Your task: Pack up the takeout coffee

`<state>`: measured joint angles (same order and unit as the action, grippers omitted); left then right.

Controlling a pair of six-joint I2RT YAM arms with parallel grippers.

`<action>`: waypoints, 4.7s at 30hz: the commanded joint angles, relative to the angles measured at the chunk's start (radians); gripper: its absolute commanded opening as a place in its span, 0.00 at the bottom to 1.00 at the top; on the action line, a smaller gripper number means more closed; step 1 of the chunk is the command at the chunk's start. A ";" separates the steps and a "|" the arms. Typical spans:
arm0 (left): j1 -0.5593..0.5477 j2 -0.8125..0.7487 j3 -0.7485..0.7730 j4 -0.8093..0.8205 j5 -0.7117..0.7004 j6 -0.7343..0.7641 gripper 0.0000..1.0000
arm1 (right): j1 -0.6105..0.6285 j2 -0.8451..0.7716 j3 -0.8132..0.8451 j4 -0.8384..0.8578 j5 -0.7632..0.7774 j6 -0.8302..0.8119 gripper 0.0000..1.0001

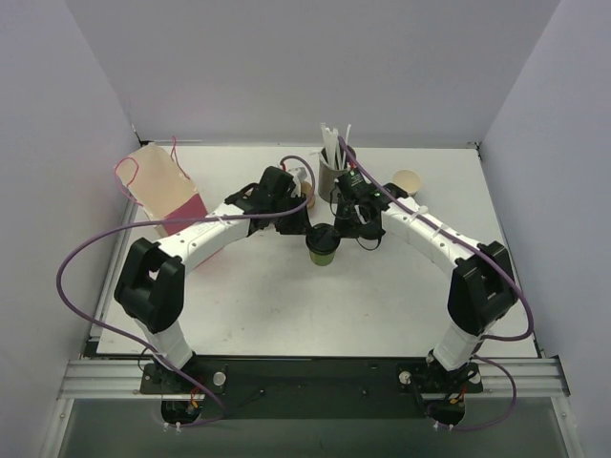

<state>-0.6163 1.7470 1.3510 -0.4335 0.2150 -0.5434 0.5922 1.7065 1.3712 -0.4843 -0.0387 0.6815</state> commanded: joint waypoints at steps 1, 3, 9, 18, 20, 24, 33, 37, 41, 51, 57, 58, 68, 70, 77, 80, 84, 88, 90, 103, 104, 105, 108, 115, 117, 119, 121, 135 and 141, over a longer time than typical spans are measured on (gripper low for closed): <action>-0.020 0.032 -0.075 -0.045 -0.042 -0.003 0.27 | 0.004 0.044 -0.092 -0.019 -0.009 0.021 0.11; -0.022 0.035 -0.088 -0.039 -0.043 -0.007 0.27 | 0.006 0.048 -0.115 -0.005 -0.016 0.027 0.11; -0.025 0.032 -0.156 0.006 -0.040 -0.038 0.27 | 0.014 0.058 -0.162 0.021 -0.033 0.041 0.11; -0.025 0.026 -0.222 0.041 -0.042 -0.055 0.27 | 0.023 0.053 -0.173 0.032 -0.029 0.047 0.11; -0.025 0.019 -0.201 0.032 -0.046 -0.044 0.28 | 0.023 0.050 -0.149 0.020 -0.023 0.043 0.10; -0.025 0.006 -0.106 -0.023 -0.055 -0.013 0.29 | 0.021 0.054 -0.057 -0.023 0.014 0.006 0.11; -0.019 0.009 0.085 -0.102 -0.042 0.056 0.43 | 0.015 0.093 0.060 -0.079 0.036 -0.023 0.12; -0.017 -0.001 0.114 -0.113 -0.040 0.065 0.44 | 0.015 0.096 0.063 -0.080 0.036 -0.023 0.12; -0.017 0.003 0.125 -0.122 -0.040 0.066 0.42 | 0.014 0.104 0.072 -0.085 0.036 -0.023 0.12; -0.017 0.025 0.120 -0.128 -0.040 0.056 0.40 | 0.014 0.111 0.083 -0.088 0.033 -0.028 0.12; -0.017 0.045 0.100 -0.119 -0.048 0.037 0.38 | 0.014 0.116 0.078 -0.088 0.030 -0.026 0.12; -0.017 0.048 0.097 -0.116 -0.049 0.034 0.38 | 0.015 0.116 0.078 -0.089 0.030 -0.028 0.12; -0.031 0.057 0.017 -0.105 -0.094 0.013 0.33 | 0.015 0.113 0.069 -0.088 0.030 -0.025 0.11; -0.034 0.052 -0.012 -0.108 -0.123 0.008 0.32 | 0.015 0.116 0.069 -0.088 0.030 -0.023 0.11; -0.036 0.039 -0.117 -0.070 -0.157 -0.029 0.30 | 0.017 0.119 0.051 -0.080 0.028 -0.016 0.11; -0.037 0.040 -0.145 -0.048 -0.155 -0.049 0.30 | 0.017 0.117 0.037 -0.077 0.025 -0.014 0.11; -0.039 0.036 -0.213 -0.013 -0.157 -0.076 0.29 | 0.017 0.116 0.016 -0.070 0.022 -0.011 0.11; -0.042 0.036 -0.271 0.016 -0.166 -0.105 0.29 | 0.015 0.116 -0.001 -0.066 0.019 -0.011 0.11; -0.042 0.036 -0.294 0.036 -0.166 -0.115 0.29 | 0.015 0.117 -0.004 -0.066 0.017 -0.011 0.11; -0.057 0.026 -0.317 -0.002 -0.239 -0.101 0.28 | 0.014 0.128 0.019 -0.065 0.016 -0.022 0.11; -0.057 0.026 -0.279 -0.022 -0.249 -0.090 0.28 | 0.014 0.131 0.023 -0.065 0.016 -0.022 0.11; -0.059 0.028 -0.257 -0.039 -0.270 -0.072 0.28 | 0.012 0.133 0.029 -0.066 0.014 -0.022 0.11; -0.059 0.028 -0.207 -0.077 -0.281 -0.050 0.28 | 0.009 0.133 0.038 -0.065 0.013 -0.023 0.11; -0.059 0.052 -0.112 -0.154 -0.308 -0.010 0.29 | 0.000 0.143 0.045 -0.065 0.005 -0.026 0.11; -0.059 0.060 -0.087 -0.172 -0.316 0.006 0.29 | 0.000 0.150 0.046 -0.063 0.002 -0.028 0.11; -0.063 0.074 -0.052 -0.195 -0.341 0.020 0.29 | -0.002 0.154 0.052 -0.062 -0.004 -0.030 0.11; -0.068 0.091 -0.026 -0.220 -0.354 0.039 0.29 | -0.003 0.157 0.054 -0.060 -0.006 -0.030 0.11; -0.102 0.178 -0.245 -0.062 -0.252 -0.052 0.27 | -0.011 0.165 0.011 -0.033 -0.030 -0.034 0.11; -0.102 0.105 -0.198 -0.124 -0.279 -0.035 0.29 | -0.022 0.153 0.002 -0.030 -0.029 -0.039 0.11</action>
<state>-0.6968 1.7443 1.2392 -0.2230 -0.1299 -0.5804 0.5613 1.7893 1.4425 -0.4232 -0.0479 0.6640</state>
